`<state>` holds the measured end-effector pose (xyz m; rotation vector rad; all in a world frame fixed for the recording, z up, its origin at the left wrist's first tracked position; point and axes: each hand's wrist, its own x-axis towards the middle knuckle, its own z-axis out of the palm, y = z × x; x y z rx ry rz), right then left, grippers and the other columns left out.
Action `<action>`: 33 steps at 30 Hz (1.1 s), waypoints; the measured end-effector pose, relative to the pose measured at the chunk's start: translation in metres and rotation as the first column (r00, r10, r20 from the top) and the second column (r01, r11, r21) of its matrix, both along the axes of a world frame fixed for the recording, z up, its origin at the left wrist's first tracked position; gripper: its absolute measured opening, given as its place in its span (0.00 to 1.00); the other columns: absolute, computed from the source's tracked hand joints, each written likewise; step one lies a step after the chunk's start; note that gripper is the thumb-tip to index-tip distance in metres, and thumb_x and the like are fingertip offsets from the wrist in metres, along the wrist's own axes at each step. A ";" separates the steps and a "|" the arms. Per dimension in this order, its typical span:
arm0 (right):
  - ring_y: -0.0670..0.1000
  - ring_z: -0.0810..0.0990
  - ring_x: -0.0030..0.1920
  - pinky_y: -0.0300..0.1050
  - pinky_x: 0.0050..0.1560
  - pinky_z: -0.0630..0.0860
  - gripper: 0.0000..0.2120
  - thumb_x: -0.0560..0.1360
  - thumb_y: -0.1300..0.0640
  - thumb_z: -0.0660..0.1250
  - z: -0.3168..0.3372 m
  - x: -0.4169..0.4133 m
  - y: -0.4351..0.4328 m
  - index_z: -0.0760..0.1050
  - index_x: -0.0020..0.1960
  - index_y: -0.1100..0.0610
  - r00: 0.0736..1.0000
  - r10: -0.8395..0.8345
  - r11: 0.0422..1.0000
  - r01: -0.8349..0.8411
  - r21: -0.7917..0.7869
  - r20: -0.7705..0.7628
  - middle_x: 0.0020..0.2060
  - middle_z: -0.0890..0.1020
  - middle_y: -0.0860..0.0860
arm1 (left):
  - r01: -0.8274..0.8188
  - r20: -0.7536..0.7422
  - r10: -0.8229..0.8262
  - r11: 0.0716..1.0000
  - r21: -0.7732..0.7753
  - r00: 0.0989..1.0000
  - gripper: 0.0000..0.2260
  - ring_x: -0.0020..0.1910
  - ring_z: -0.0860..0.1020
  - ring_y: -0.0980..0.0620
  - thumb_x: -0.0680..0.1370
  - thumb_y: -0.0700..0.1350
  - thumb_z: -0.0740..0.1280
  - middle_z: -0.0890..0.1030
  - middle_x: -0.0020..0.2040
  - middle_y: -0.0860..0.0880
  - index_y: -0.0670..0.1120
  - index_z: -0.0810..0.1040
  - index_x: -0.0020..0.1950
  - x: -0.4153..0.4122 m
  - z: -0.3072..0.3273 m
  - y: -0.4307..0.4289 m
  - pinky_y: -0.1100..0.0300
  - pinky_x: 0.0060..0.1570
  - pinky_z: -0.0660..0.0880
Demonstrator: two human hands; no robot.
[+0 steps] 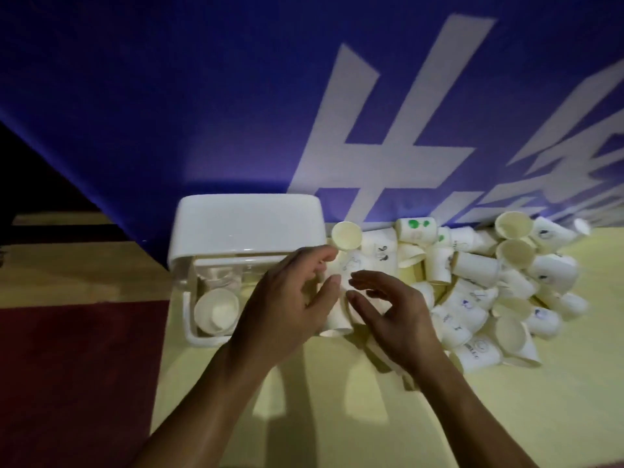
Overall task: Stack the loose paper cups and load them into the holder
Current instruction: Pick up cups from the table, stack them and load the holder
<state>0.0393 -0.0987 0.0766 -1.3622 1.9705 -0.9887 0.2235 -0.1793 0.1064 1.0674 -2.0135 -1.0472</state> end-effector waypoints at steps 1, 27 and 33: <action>0.40 0.84 0.53 0.40 0.57 0.80 0.11 0.77 0.52 0.74 0.008 -0.022 0.005 0.83 0.59 0.50 0.999 -0.038 0.999 0.038 -0.015 -0.010 0.50 0.86 0.40 | 0.026 0.022 -0.026 1.000 -0.017 0.999 0.16 0.56 0.80 0.62 0.80 0.55 0.66 0.82 0.60 0.58 0.56 0.77 0.67 -0.026 0.005 -0.003 0.62 0.53 0.79; 0.56 0.78 0.63 0.49 0.61 0.74 0.28 0.73 0.51 0.78 -0.038 -0.378 0.082 0.75 0.69 0.58 0.889 -0.316 0.911 0.382 0.156 -0.332 0.63 0.81 0.54 | 0.201 0.737 -0.037 0.970 -0.135 0.675 0.32 0.54 0.80 0.41 0.73 0.49 0.76 0.78 0.61 0.45 0.48 0.63 0.71 -0.324 -0.100 -0.058 0.51 0.48 0.74; 0.55 0.74 0.66 0.55 0.65 0.74 0.36 0.71 0.39 0.77 -0.049 -0.416 0.009 0.71 0.73 0.52 0.872 -0.303 0.886 0.406 0.224 -0.385 0.68 0.77 0.51 | 0.055 0.376 -0.073 0.997 0.058 0.924 0.34 0.48 0.75 0.52 0.73 0.57 0.77 0.71 0.61 0.52 0.58 0.61 0.73 -0.322 -0.062 -0.035 0.65 0.34 0.71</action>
